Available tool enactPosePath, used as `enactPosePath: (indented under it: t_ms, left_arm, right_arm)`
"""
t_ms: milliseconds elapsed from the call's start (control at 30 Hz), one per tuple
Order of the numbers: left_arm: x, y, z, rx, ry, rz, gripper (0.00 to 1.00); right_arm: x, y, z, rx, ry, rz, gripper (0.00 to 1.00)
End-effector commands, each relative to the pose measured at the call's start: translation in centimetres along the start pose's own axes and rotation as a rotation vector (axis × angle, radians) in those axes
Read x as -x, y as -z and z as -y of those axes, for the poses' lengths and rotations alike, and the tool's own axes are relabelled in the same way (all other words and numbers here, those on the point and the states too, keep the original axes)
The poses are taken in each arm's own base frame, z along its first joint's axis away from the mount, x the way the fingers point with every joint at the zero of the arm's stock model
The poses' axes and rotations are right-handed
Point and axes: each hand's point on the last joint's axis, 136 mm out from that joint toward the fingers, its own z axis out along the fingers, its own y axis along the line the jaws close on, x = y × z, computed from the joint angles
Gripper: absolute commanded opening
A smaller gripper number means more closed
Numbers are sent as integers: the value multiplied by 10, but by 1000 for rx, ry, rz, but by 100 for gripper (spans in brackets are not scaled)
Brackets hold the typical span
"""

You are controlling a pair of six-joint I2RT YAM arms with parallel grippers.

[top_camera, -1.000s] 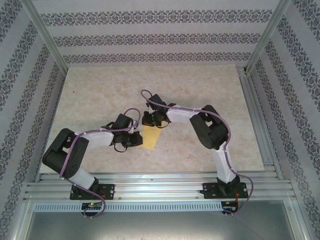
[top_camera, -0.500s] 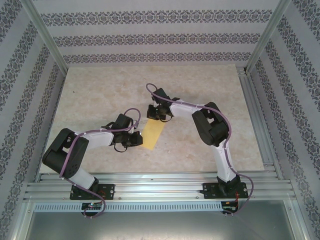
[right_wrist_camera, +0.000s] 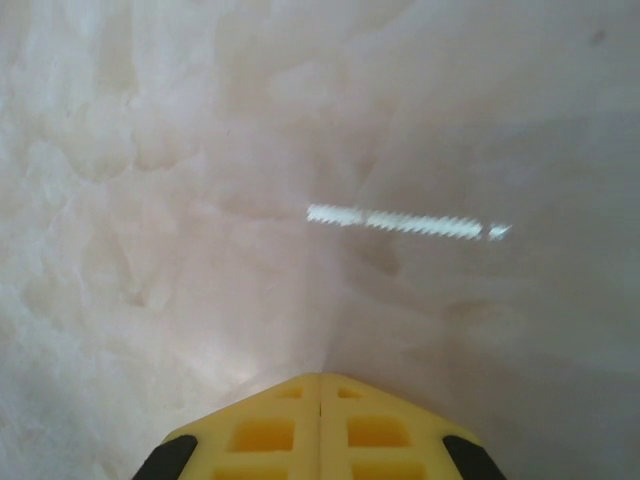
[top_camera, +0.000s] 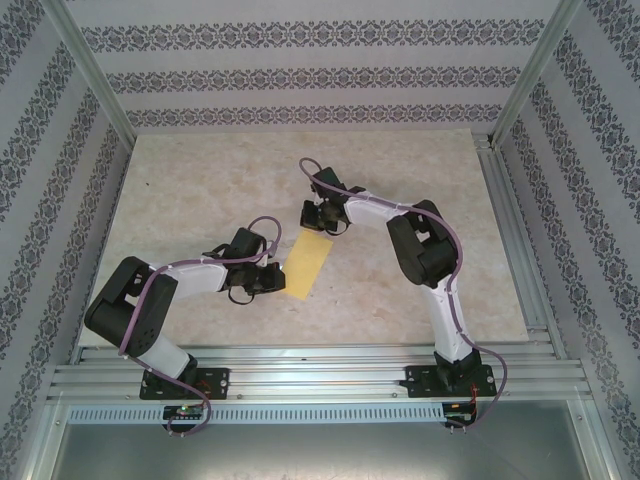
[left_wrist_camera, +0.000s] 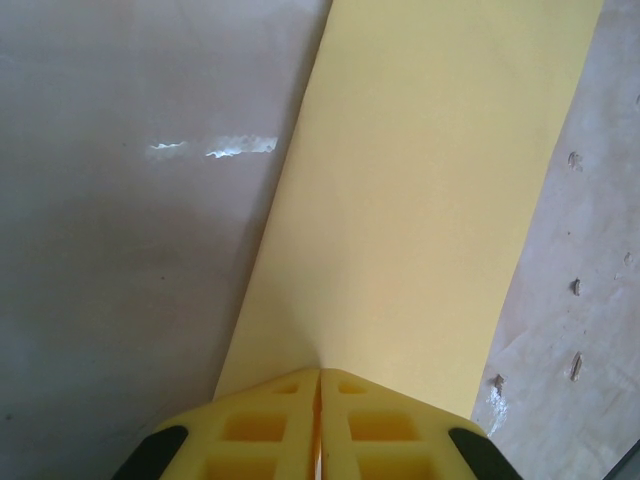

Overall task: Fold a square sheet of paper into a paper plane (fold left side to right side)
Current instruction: Fold the square sheet of paper in half at the center of the table, then hold the square sheet of paper at the center of the table.

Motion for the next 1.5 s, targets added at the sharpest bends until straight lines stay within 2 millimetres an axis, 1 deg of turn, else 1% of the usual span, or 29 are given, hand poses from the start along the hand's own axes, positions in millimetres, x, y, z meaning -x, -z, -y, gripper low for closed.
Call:
enactPosePath:
  t_ms: [0, 67, 100, 133, 200, 233, 300, 367, 433, 500, 567, 667, 733, 833, 933, 1067, 1133, 1200, 1233, 1333, 1400, 1467]
  left_arm:
    - [-44, -8, -54, 208, 62, -116, 10]
    - [-42, -7, -52, 204, 60, -111, 10]
    - [-42, -7, -51, 204, 59, -110, 10]
    - [-40, -7, -50, 202, 57, -107, 10]
    - [-38, -6, -47, 195, 54, -101, 10]
    - [-36, -5, -45, 188, 53, -95, 10]
    - [-32, -3, -40, 174, 51, -85, 10]
    - [-28, -1, -36, 169, 42, -75, 10]
    - [-25, 2, -33, 169, 35, -70, 10]
    - [-21, 4, -29, 165, 28, -63, 10]
    - [-17, 6, -25, 157, 19, -54, 10]
    - [-12, 7, -20, 152, 9, -48, 10]
    - [-8, 8, -17, 147, 4, -42, 10]
    - [-4, 11, -11, 135, -3, -37, 11]
    - [7, 20, 5, 101, -23, -15, 14]
    - [34, 43, 38, 22, -58, 56, 24]
    - [49, 53, 53, -11, -70, 90, 26]
    - [65, 58, 62, -28, -89, 113, 27]
    - [70, 57, 65, -31, -97, 109, 27]
    - [84, 44, 72, -57, -112, 85, 19]
    - [89, 30, 68, -55, -100, 64, 14]
    - [93, 22, 60, -43, -87, 57, 10]
  right_arm:
    - [37, 17, 33, -104, -2, 99, 1]
    - [46, 43, 24, -104, 29, 135, 1]
    - [49, 57, 18, -99, 43, 151, 2]
    - [47, 71, 11, -89, 55, 163, 2]
    - [35, 91, -3, -53, 70, 169, 2]
    - [24, 97, -10, -32, 77, 163, 2]
    - [-1, 99, -19, 3, 77, 135, 2]
    - [-28, 92, -28, 44, 60, 96, 2]
    - [-48, 80, -35, 88, 33, 63, 1]
    - [-61, 68, -38, 110, 16, 39, 1]
    - [-70, 55, -38, 111, 13, 17, 1]
    - [-78, 39, -38, 111, 13, -14, 1]
    - [-82, 29, -33, 96, 10, -35, 1]
    - [-90, 18, -19, 50, -1, -63, 1]
    - [-99, 13, -6, 7, -6, -87, 0]
    - [-107, 8, 3, -21, -8, -117, 0]
    - [-109, 8, 3, -24, -5, -121, 0]
    - [-111, 8, 4, -27, -3, -124, 0]
    - [-111, 8, 4, -27, -1, -125, 0]
    - [-112, 7, 4, -29, -1, -132, 0]
    - [-113, 6, 5, -30, -5, -134, 0]
    - [-114, 5, 4, -27, -7, -138, 0]
